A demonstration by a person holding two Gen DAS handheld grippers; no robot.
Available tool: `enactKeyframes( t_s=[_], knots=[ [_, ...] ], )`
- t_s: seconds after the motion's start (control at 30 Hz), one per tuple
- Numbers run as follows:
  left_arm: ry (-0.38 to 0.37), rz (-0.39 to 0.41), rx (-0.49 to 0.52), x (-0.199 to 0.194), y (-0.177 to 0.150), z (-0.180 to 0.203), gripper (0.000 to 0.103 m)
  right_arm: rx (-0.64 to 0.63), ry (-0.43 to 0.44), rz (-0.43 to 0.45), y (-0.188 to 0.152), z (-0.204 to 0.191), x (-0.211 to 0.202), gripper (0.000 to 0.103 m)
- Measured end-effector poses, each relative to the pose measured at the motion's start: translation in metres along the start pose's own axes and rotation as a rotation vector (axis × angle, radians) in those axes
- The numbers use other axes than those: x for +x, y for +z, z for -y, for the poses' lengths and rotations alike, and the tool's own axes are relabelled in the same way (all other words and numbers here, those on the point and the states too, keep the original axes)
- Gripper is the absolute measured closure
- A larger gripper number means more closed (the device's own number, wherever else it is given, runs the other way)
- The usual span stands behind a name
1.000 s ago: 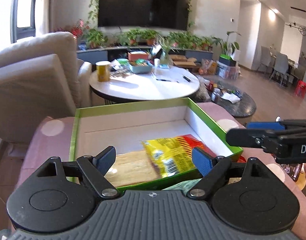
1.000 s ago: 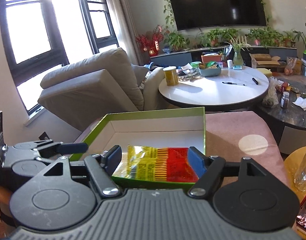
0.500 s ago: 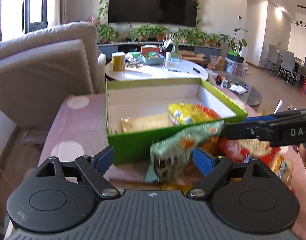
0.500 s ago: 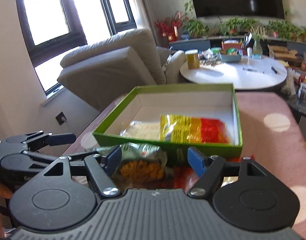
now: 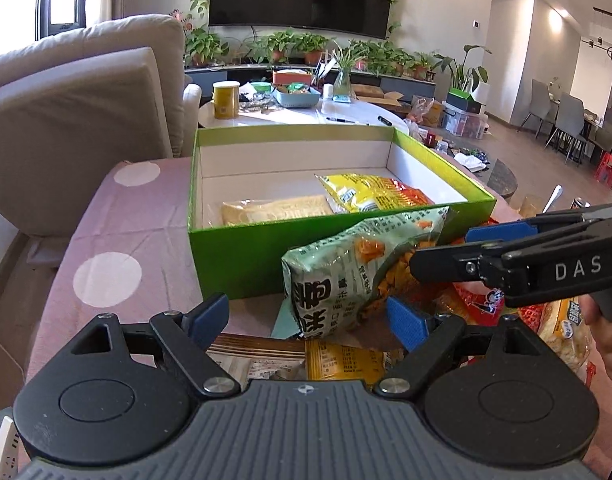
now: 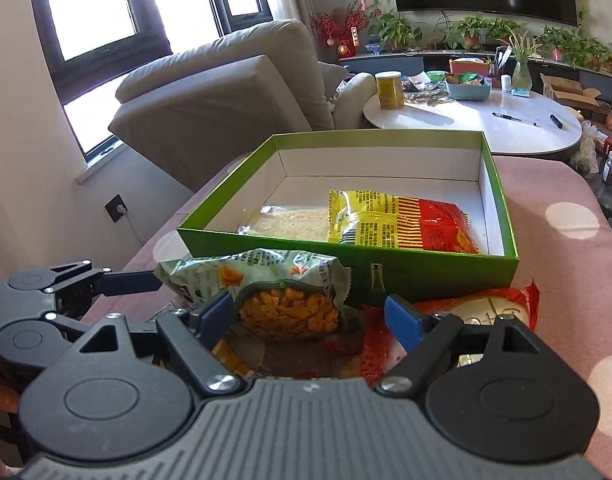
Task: Organize snacks
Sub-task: 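Grasp the green cracker bag from the pile with the left gripper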
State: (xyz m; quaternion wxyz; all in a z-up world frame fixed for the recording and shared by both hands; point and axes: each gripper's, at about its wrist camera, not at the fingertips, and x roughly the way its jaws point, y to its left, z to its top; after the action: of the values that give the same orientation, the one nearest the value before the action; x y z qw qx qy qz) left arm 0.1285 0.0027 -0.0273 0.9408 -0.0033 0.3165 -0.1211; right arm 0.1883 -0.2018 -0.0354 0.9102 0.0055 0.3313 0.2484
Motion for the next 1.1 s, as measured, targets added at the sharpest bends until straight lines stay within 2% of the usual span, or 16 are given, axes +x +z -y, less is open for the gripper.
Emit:
enactKeyframes(
  t_s=[0.4,0.6,0.77,1.1],
  knots=[
    [-0.019,-0.027,-0.008,0.017,-0.003,-0.004,0.019,0.025,0.021,-0.027,0.002,0.006,0.016,0.017],
    [-0.050,-0.032,-0.013,0.022,-0.001,-0.007,0.029,0.036,0.048,-0.036,0.006,0.009,0.020,0.017],
    [-0.061,-0.030,-0.002,0.023,0.000,-0.006,0.030,0.018,0.084,-0.018,0.009,0.006,0.019,0.017],
    [-0.066,-0.038,-0.003,0.028,0.000,-0.006,0.030,0.030,0.096,-0.042,0.013,0.004,0.029,0.017]
  ],
)
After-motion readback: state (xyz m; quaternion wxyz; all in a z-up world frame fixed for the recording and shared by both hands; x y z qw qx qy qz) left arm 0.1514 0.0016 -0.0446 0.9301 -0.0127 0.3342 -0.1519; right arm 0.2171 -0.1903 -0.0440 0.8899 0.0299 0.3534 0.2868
